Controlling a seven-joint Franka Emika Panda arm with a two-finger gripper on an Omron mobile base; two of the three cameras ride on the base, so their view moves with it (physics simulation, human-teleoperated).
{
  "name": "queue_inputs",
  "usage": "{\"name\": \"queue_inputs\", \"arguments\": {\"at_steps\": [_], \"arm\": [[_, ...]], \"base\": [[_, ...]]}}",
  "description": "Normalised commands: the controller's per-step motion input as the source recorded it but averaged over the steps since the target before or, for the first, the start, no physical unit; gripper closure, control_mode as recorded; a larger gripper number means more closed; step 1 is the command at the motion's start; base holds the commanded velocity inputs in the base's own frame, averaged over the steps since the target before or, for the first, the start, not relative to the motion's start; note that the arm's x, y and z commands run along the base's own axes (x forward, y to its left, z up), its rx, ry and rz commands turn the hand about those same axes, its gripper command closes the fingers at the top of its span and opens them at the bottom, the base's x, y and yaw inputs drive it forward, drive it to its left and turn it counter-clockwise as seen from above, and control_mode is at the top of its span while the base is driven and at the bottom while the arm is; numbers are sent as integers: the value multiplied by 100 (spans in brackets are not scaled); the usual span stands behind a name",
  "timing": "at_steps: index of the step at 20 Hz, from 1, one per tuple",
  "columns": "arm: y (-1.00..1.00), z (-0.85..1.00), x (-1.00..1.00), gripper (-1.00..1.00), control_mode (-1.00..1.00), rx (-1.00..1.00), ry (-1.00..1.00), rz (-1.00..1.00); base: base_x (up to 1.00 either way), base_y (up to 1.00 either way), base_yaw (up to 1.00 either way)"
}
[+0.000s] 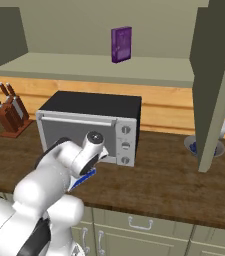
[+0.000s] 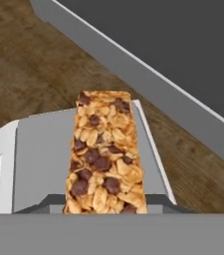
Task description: Pick the bar and place it on the digital scale for weighing, and close the cabinet.
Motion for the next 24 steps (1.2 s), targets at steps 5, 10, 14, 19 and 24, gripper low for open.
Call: {"name": "queue_inputs", "arguments": {"at_steps": [5,10,14,19,24], "arm": [[6,-47,0,-100,-100,0,0,0],[28,-21,-20,-100,-100,-1,0,0],[34,2,-43,-100,-100,-1,0,0],[5,25,-60,-100,-100,-2,-12,-2],[-1,63,-65,-100,-100,-4,-33,-3]], "base": [[0,0,0],[0,0,0],[0,0,0],[0,0,0],[0,0,0]]}}
